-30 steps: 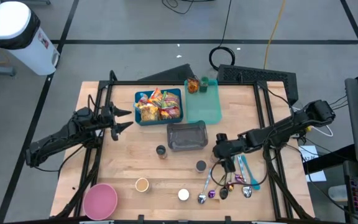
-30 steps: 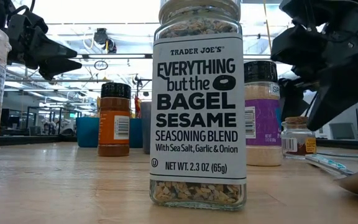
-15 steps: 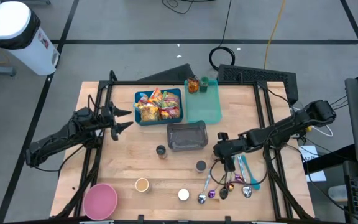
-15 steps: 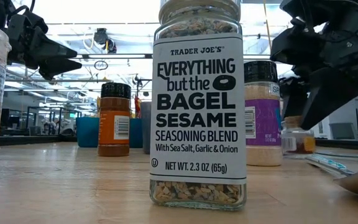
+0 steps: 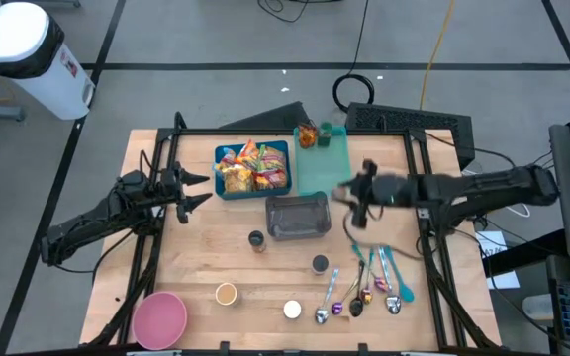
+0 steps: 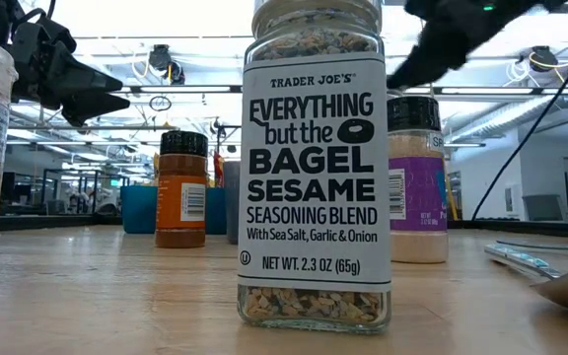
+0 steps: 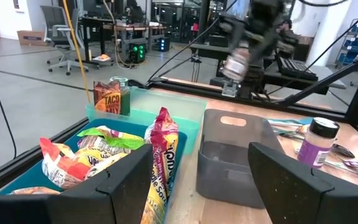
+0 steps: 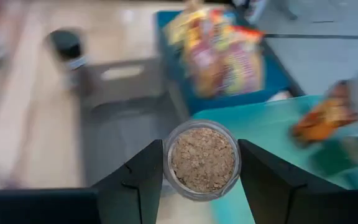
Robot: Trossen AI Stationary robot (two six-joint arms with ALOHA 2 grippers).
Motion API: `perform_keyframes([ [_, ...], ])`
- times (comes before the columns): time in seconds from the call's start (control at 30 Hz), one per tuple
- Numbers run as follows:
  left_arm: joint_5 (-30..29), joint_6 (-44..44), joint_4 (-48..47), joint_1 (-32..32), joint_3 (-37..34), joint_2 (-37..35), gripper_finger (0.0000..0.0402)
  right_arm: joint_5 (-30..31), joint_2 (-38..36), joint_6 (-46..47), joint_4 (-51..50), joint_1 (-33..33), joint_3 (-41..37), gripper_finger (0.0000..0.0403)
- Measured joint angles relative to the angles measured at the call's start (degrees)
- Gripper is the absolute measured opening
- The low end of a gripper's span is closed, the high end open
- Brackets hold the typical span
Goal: Pick & Place Food Item
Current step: Put the brown seasoning bottle into the green bin
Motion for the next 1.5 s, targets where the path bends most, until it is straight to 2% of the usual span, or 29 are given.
perform_keyframes([
  [0.13, 0.0, 0.0, 0.0, 0.0, 0.0, 0.0, 0.0271, -5.5, 3.2, -0.8, -3.5, -11.4, 6.1, 0.0166],
  [0.33, 0.0, 0.0, -0.1, 0.0, 0.0, 0.0, 0.0271, -15.2, 13.1, -0.6, -4.5, -28.6, 11.8, 0.0166],
  [0.47, 0.0, 0.0, 0.0, 0.0, 0.0, 0.0, 0.0271, -18.9, 21.0, -0.7, -2.7, -35.6, 13.1, 0.0166],
  [0.57, 0.0, 0.0, -0.1, 0.0, 0.0, 0.0, 0.0271, -21.0, 26.3, -0.6, 0.3, -38.4, 13.4, 0.0166],
  [0.77, 0.0, 0.0, 0.0, 0.0, 0.0, 0.0, 0.0271, -27.2, 34.4, -0.4, 10.2, -37.5, 13.4, 0.0166],
  [0.93, 0.0, 0.0, -0.1, 0.0, 0.0, 0.0, 0.0271, -27.2, 40.1, -2.8, 16.8, -34.5, 13.4, 0.0166],
  [1.2, 0.0, 0.0, -0.1, 0.0, 0.0, 0.0, 0.0271, -25.3, 45.6, -4.9, 19.8, -33.4, 13.4, 0.0166],
  [1.5, 0.0, 0.0, -0.1, 0.0, 0.0, 0.0, 0.0271, -24.1, 45.4, -10.2, 20.2, -32.0, 13.4, 0.0246],
])
